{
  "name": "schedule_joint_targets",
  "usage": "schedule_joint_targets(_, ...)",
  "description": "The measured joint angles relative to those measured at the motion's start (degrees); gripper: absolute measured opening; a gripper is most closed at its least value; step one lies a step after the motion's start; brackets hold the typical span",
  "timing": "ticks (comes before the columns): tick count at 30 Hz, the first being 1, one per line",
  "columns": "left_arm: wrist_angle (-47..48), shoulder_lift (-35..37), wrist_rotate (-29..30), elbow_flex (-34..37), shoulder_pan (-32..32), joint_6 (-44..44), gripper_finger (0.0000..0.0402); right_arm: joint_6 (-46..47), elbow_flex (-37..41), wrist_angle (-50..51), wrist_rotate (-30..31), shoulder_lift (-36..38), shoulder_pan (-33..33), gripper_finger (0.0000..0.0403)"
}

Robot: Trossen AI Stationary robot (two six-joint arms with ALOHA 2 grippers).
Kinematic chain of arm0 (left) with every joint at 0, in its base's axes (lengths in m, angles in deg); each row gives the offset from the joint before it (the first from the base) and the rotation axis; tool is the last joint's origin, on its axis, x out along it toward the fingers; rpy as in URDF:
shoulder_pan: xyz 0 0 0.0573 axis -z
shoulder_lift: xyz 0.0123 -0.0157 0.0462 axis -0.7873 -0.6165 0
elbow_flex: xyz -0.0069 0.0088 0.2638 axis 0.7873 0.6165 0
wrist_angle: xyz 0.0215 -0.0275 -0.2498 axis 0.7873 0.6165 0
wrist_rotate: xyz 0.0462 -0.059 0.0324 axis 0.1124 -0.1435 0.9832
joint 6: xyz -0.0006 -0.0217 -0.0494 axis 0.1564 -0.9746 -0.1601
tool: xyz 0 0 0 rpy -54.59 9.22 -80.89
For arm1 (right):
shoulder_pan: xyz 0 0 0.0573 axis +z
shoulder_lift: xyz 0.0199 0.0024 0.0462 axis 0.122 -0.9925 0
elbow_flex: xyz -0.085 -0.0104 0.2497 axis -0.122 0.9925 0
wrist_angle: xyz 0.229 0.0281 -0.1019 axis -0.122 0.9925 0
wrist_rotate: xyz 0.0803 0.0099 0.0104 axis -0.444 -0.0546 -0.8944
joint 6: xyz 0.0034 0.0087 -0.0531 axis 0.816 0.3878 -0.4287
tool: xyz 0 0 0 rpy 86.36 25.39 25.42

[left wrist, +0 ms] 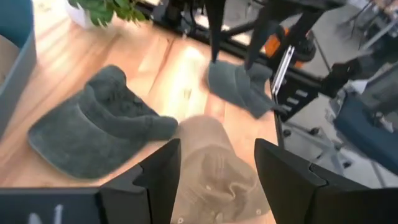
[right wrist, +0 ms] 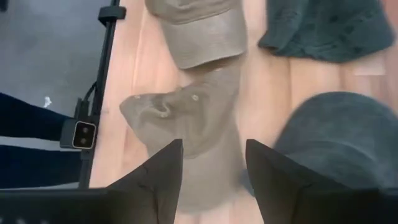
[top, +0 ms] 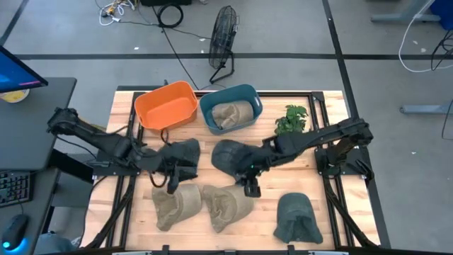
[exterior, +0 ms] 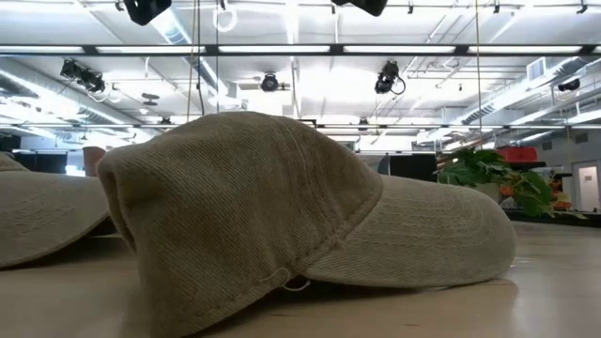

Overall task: Pick & Place hat
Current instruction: Put the right brown cap into the blue bin

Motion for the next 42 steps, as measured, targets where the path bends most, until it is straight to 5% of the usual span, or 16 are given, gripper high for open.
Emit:
schedule_joint_targets(12, 0.06, -12.91, -3.43, 0.0, 0.8, 0.27, 0.0208, 11.71, 0.0, -1.41, 3.69, -4.65, 4.24, 0.0178)
schedule_joint_targets(32, 0.15, -11.97, -3.86, 0.0, 3.23, 0.0, 0.0208, 16.28, 0.0, -10.84, 8.6, -22.33, 3.4, 0.0198)
schedule_joint_targets(42, 0.17, -11.99, -4.47, 0.0, 3.38, -1.18, 0.0208, 16.36, 0.0, -10.25, 9.39, -24.67, 3.14, 0.0217)
